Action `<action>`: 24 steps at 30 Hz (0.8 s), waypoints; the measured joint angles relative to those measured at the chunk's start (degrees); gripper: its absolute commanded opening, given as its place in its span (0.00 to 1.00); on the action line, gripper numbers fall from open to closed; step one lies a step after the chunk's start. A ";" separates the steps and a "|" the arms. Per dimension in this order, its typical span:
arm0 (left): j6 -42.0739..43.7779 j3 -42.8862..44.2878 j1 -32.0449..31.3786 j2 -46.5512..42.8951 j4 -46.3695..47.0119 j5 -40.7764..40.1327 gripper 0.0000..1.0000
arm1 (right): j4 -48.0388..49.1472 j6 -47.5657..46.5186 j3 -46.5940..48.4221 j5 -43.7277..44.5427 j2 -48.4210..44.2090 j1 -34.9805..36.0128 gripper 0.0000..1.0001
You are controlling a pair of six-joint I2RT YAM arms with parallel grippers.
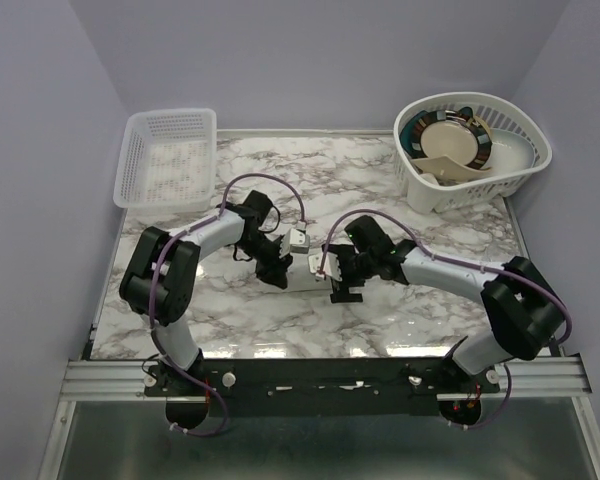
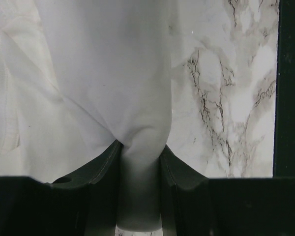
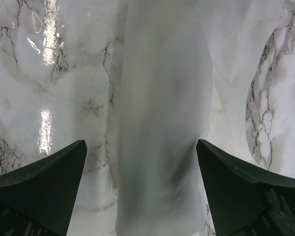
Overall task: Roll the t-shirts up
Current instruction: Roll the T-shirt to the center of the board.
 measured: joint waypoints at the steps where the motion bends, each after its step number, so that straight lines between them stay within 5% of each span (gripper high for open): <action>1: 0.26 0.63 0.42 0.63 -1.05 0.50 0.39 | 0.00 -0.07 0.37 0.28 0.72 0.31 0.91; 2: 0.44 1.22 0.74 1.25 -1.84 1.07 0.39 | -0.24 -0.15 1.31 0.66 2.16 0.70 0.86; 6: 2.01 3.48 1.99 3.58 -5.55 2.91 0.37 | -1.77 -0.04 6.49 2.40 8.20 1.31 0.35; 8: 3.37 5.20 2.54 5.09 -8.26 3.63 0.36 | -2.95 -0.09 8.83 2.93 10.10 1.31 0.23; 16: 10.32 14.88 5.40 12.63 -24.35 8.37 0.31 | -15.45 -0.76 15.85 -1.14 11.04 0.17 0.17; 24: 10.64 21.99 7.13 17.73 -29.99 12.35 0.45 | -38.40 -7.28 35.52 -10.43 24.50 -6.25 0.17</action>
